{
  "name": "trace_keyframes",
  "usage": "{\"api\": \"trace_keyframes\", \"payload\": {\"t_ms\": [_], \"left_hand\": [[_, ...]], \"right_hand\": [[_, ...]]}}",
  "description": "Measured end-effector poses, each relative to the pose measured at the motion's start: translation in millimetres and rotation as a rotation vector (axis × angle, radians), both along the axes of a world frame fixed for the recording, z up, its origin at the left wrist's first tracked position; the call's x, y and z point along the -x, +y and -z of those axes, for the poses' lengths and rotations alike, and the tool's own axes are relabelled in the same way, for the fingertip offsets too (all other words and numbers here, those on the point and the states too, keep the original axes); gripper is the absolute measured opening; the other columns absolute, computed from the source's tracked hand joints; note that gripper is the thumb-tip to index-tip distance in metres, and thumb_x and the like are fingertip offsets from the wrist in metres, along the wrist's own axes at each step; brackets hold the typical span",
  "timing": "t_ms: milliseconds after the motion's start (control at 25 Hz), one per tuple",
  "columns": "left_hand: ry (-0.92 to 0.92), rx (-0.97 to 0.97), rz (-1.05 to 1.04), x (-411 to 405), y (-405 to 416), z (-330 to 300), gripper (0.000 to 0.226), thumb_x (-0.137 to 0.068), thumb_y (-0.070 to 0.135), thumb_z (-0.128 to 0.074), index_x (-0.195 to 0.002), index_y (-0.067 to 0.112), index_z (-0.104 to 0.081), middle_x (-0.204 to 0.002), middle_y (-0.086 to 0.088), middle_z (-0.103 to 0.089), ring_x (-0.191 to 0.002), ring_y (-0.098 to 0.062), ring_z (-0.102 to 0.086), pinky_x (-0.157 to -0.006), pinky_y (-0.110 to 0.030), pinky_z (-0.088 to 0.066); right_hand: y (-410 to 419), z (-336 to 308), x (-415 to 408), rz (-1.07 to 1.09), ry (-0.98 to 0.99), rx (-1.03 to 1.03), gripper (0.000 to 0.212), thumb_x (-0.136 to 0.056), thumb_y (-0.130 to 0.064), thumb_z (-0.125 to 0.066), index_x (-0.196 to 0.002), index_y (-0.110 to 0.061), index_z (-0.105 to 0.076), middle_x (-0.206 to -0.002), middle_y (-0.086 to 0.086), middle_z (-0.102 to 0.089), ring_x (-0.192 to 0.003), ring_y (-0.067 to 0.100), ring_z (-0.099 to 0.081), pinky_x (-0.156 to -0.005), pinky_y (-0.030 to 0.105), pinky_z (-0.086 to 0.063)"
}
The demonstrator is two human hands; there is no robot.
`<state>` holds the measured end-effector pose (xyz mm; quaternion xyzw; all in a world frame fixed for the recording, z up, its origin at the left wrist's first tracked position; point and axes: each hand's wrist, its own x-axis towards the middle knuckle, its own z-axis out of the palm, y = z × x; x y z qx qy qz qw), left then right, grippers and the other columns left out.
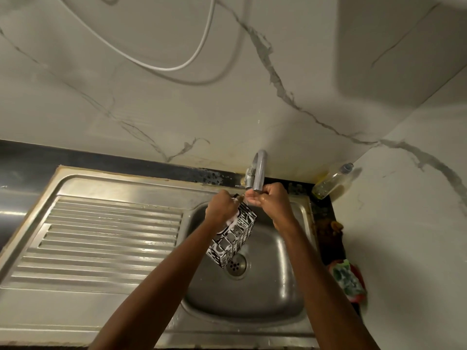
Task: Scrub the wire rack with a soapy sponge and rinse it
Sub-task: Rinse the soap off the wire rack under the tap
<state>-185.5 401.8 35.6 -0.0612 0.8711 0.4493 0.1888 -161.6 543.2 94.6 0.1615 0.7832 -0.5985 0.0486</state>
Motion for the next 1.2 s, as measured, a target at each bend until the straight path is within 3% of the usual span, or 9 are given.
{"api": "trace_keyframes", "payload": {"t_ms": [160, 320, 560, 760, 840, 920, 1000, 1080, 1200], "left_hand": [[0.014, -0.087, -0.009, -7.9, -4.0, -7.2, 0.055, -0.104, 0.047, -0.052, -0.069, 0.005, -0.063, -0.066, -0.01, -0.069, -0.056, -0.024, -0.067, -0.074, -0.038, -0.061], [0.04, -0.089, -0.049, -11.4, -4.4, -17.1, 0.056, -0.11, 0.04, -0.037, -0.065, 0.011, -0.051, -0.06, -0.002, -0.057, -0.051, -0.013, -0.056, -0.058, -0.025, -0.046], [0.033, -0.072, 0.011, -7.0, -5.4, -18.4, 0.058, -0.11, 0.042, -0.039, -0.062, 0.01, -0.052, -0.064, -0.009, -0.059, -0.057, -0.021, -0.058, -0.063, -0.03, -0.049], [0.054, -0.059, 0.055, -3.8, -9.8, -26.0, 0.069, -0.11, 0.043, -0.037, -0.062, 0.0, -0.06, -0.054, -0.005, -0.055, -0.056, -0.022, -0.059, -0.061, -0.03, -0.046], [0.056, -0.096, 0.073, -0.3, -13.6, -24.6, 0.077, -0.11, 0.048, -0.034, -0.072, -0.01, -0.068, -0.053, -0.005, -0.059, -0.055, -0.024, -0.062, -0.067, -0.033, -0.052], [0.036, -0.157, 0.042, 4.1, -15.6, -20.3, 0.078, -0.106, 0.055, -0.04, -0.068, -0.008, -0.065, -0.056, -0.012, -0.062, -0.048, -0.025, -0.059, -0.066, -0.036, -0.055], [0.035, -0.227, -0.025, 5.5, -16.2, -18.5, 0.073, -0.099, 0.061, -0.052, -0.061, 0.0, -0.059, -0.058, -0.018, -0.061, -0.048, -0.025, -0.054, -0.063, -0.035, -0.051], [0.061, -0.243, -0.032, 3.9, -20.3, -21.5, 0.068, -0.096, 0.062, -0.057, -0.057, 0.006, -0.056, -0.056, -0.017, -0.057, -0.048, -0.023, -0.049, -0.059, -0.033, -0.048], [0.126, -0.293, -0.108, -5.9, -32.4, -28.2, 0.064, -0.095, 0.056, -0.063, -0.053, 0.008, -0.058, -0.047, -0.009, -0.059, -0.036, -0.018, -0.048, -0.049, -0.029, -0.047]], "right_hand": [[0.9, -1.1, 0.0, 0.01, -0.035, 0.115, 0.016, -0.085, 0.002, -0.071, -0.096, 0.013, -0.072, -0.093, 0.025, -0.075, -0.088, 0.034, -0.075, -0.088, 0.045, -0.06], [0.9, -8.9, 2.7, -0.035, -0.057, 0.05, 0.016, -0.087, 0.008, -0.06, -0.097, 0.014, -0.07, -0.089, 0.025, -0.074, -0.086, 0.033, -0.075, -0.084, 0.042, -0.062], [-0.3, -11.9, 1.3, -0.113, -0.078, 0.144, 0.01, -0.088, 0.004, -0.064, -0.086, 0.002, -0.074, -0.086, 0.02, -0.076, -0.085, 0.035, -0.075, -0.083, 0.044, -0.061], [1.2, 7.1, -10.7, -0.156, 0.032, 0.196, 0.023, -0.089, 0.005, -0.059, -0.109, 0.004, -0.072, -0.103, 0.017, -0.076, -0.099, 0.027, -0.073, -0.083, 0.025, -0.057], [0.8, 14.8, -11.5, -0.132, 0.068, 0.269, 0.024, -0.093, 0.003, -0.057, -0.114, 0.003, -0.07, -0.108, 0.019, -0.074, -0.103, 0.025, -0.071, -0.09, 0.028, -0.054], [-4.0, 23.3, -14.0, -0.089, 0.061, 0.348, 0.026, -0.096, -0.002, -0.055, -0.119, 0.0, -0.067, -0.116, 0.017, -0.073, -0.111, 0.025, -0.069, -0.101, 0.037, -0.051], [-13.1, 36.7, -30.4, -0.072, 0.046, 0.36, 0.034, -0.102, -0.02, -0.052, -0.129, -0.003, -0.063, -0.127, 0.012, -0.069, -0.121, 0.024, -0.063, -0.11, 0.042, -0.044], [-16.7, 46.5, -51.8, -0.062, 0.031, 0.348, 0.046, -0.103, -0.043, -0.044, -0.138, -0.015, -0.056, -0.138, -0.003, -0.062, -0.13, 0.011, -0.055, -0.117, 0.038, -0.036], [-18.0, 39.1, -54.0, -0.25, 0.171, 0.177, 0.041, -0.107, -0.039, -0.031, -0.142, -0.03, -0.052, -0.142, -0.024, -0.054, -0.137, -0.001, -0.045, -0.116, 0.022, -0.033]]}}
